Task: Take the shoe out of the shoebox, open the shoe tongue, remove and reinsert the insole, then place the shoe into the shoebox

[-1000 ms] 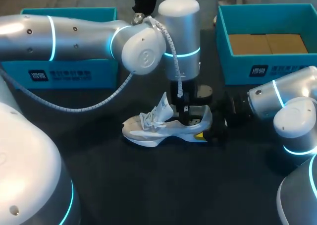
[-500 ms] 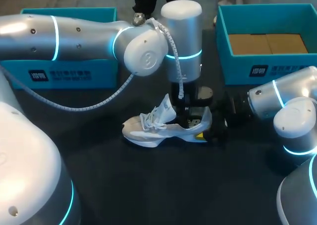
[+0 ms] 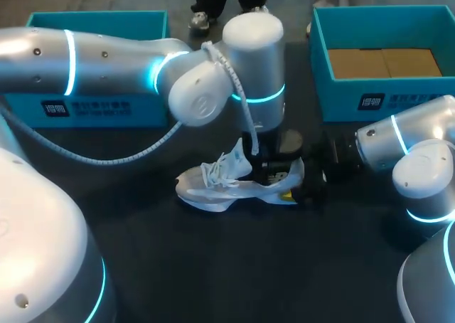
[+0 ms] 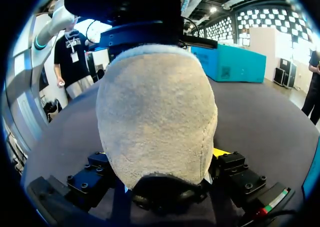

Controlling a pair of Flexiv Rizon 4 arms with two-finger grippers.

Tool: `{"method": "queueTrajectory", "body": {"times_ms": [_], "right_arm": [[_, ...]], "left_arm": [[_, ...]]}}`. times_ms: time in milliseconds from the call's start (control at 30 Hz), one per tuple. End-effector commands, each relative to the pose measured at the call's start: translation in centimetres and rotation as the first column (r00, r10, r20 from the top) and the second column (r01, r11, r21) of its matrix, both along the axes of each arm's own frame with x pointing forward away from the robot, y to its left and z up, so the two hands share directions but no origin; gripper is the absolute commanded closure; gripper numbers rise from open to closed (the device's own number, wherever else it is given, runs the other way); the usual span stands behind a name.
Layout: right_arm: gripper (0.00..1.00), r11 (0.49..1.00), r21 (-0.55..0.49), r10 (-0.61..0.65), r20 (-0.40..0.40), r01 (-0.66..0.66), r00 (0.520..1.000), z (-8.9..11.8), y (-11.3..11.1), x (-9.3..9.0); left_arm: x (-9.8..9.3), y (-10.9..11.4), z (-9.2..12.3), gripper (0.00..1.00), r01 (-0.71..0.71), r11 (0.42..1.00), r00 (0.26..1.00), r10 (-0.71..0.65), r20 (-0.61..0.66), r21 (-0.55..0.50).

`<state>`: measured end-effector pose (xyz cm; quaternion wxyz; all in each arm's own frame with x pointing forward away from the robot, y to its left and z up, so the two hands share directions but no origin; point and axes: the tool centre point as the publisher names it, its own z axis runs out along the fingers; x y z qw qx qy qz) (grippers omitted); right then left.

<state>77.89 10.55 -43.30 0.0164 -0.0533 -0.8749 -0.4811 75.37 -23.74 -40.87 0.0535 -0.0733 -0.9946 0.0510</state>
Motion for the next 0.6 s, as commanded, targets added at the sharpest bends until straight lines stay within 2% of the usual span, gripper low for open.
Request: {"method": "queueTrajectory", "body": {"times_ms": [33, 100, 333, 600], "right_arm": [[1.00, 1.000, -0.001, -0.001, -0.002, 0.001, 1.000, -1.1, 0.6, -0.2], [1.00, 1.000, -0.001, -0.001, -0.002, 0.001, 1.000, -1.1, 0.6, -0.2], [1.00, 1.000, -0.001, -0.001, -0.002, 0.001, 1.000, -1.1, 0.6, -0.2], [1.00, 1.000, -0.001, -0.001, -0.002, 0.001, 1.000, -1.1, 0.6, -0.2]], "left_arm": [[0.1, -0.3, -2.2, 0.90, -0.008, 1.000, 0.998, 0.008, 0.059, 0.004], [0.3, -0.3, -2.5, 1.00, -0.013, 1.000, 0.998, 0.012, 0.065, 0.011], [0.9, 0.0, -2.8, 1.00, -0.027, 1.000, 0.995, 0.026, 0.096, 0.014], [1.6, 0.9, -0.7, 1.00, -0.053, 0.998, 0.990, 0.056, 0.132, -0.026]]}}
